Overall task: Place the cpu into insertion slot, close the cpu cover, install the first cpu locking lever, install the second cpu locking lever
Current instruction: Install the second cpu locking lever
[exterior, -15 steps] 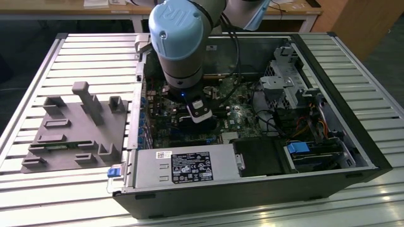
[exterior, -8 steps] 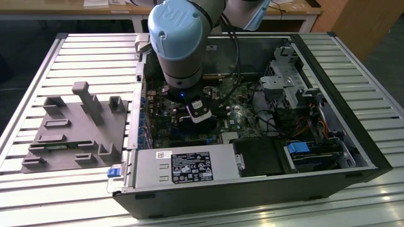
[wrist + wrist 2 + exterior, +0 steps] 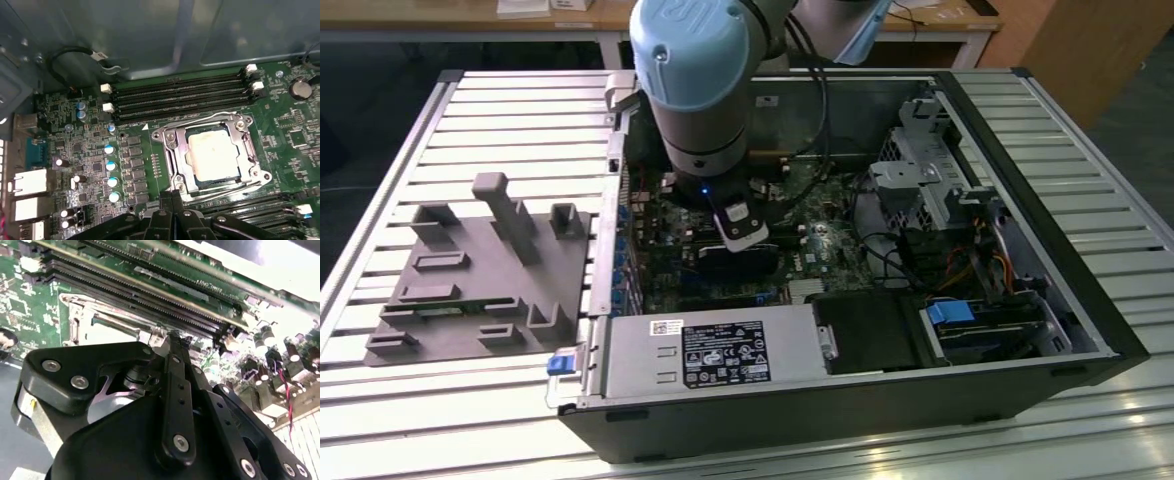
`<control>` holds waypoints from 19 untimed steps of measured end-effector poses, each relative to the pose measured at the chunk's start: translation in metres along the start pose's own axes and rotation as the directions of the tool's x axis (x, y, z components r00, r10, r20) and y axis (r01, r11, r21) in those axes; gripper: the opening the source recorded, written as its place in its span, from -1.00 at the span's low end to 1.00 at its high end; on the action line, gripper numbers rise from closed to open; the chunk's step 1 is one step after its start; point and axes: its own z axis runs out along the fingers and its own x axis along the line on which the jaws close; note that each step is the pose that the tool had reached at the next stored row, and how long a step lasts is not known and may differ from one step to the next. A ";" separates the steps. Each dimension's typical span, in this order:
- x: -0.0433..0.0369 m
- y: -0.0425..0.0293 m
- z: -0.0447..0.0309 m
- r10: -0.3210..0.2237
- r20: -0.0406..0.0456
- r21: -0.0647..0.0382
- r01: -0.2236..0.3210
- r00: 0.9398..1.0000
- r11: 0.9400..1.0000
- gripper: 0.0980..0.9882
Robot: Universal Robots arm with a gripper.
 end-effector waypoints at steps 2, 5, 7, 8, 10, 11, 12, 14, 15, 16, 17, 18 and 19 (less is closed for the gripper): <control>-0.0001 0.0011 -0.0032 0.000 0.000 0.000 0.000 1.000 1.000 -0.98; -0.0017 0.0019 -0.0044 0.000 0.000 0.000 0.000 1.000 1.000 -0.98; -0.0052 0.0026 -0.0045 0.000 0.000 0.000 0.000 1.000 1.000 -0.98; -0.0077 0.0031 -0.0044 0.000 -0.001 0.000 0.000 1.000 1.000 -0.98; -0.0138 0.0042 -0.0039 0.001 -0.003 0.001 -0.001 1.000 1.000 -0.98; -0.0169 0.0048 -0.0036 0.001 -0.004 0.001 -0.001 1.000 1.000 -0.98; -0.0201 0.0054 -0.0034 0.002 -0.005 0.001 -0.002 1.000 1.000 -0.98; -0.0261 0.0065 -0.0029 0.003 -0.008 0.002 -0.003 1.000 1.000 -0.98; -0.0291 0.0070 -0.0026 0.003 -0.009 0.002 -0.003 1.000 1.000 -0.98; -0.0320 0.0076 -0.0024 0.004 -0.011 0.002 -0.004 1.000 1.000 -0.98; -0.0352 0.0082 -0.0021 0.004 -0.013 0.003 -0.004 1.000 1.000 -0.98; -0.0381 0.0087 -0.0019 0.005 -0.015 0.003 -0.005 1.000 1.000 -0.98; -0.0411 0.0092 -0.0016 0.006 -0.017 0.004 -0.006 1.000 1.000 -0.98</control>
